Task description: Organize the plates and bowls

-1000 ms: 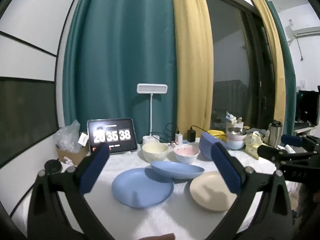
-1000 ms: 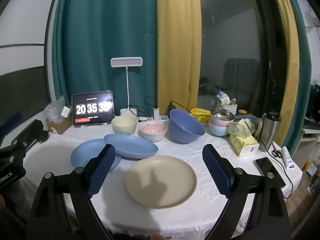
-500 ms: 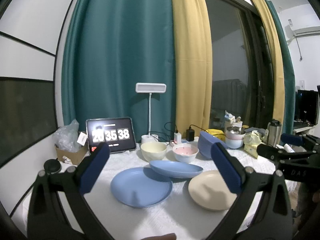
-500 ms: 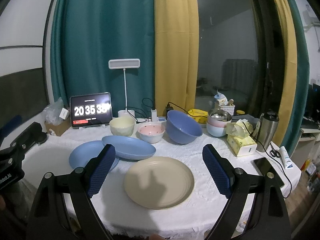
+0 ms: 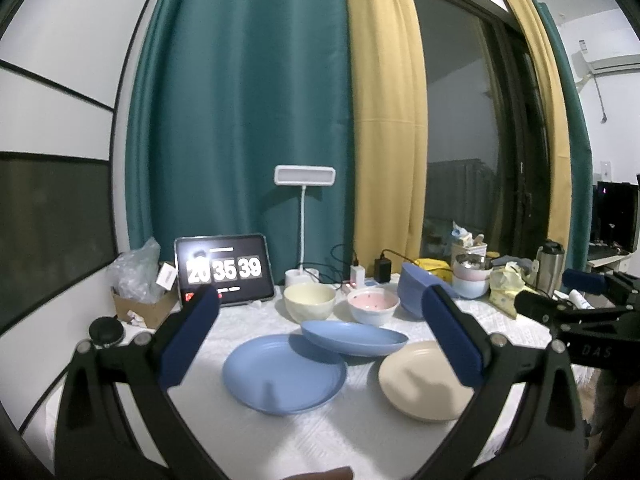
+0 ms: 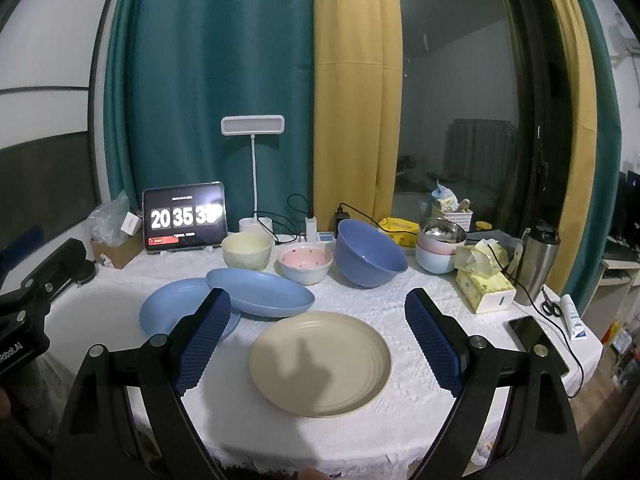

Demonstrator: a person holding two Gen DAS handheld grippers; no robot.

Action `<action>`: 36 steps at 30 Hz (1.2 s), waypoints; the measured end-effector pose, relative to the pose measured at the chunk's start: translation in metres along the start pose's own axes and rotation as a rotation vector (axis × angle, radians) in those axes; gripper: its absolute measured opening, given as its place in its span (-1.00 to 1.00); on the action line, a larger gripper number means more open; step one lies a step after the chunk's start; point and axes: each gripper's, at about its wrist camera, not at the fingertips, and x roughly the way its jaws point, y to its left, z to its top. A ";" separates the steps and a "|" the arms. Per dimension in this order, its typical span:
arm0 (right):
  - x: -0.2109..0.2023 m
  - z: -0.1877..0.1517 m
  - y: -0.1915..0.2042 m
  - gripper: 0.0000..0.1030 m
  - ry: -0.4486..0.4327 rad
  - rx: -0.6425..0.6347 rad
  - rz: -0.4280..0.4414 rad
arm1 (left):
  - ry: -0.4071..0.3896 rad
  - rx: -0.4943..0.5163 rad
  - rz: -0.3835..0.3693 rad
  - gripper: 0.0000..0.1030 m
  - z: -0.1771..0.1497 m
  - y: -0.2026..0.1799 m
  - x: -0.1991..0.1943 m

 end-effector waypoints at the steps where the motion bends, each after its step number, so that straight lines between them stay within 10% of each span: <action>1: 0.000 0.000 0.000 0.78 -0.001 0.000 0.000 | -0.001 0.001 0.000 0.98 0.000 0.000 0.000; 36: 0.001 0.002 -0.003 0.78 -0.003 0.007 -0.004 | 0.002 -0.003 0.001 0.98 0.000 0.005 0.002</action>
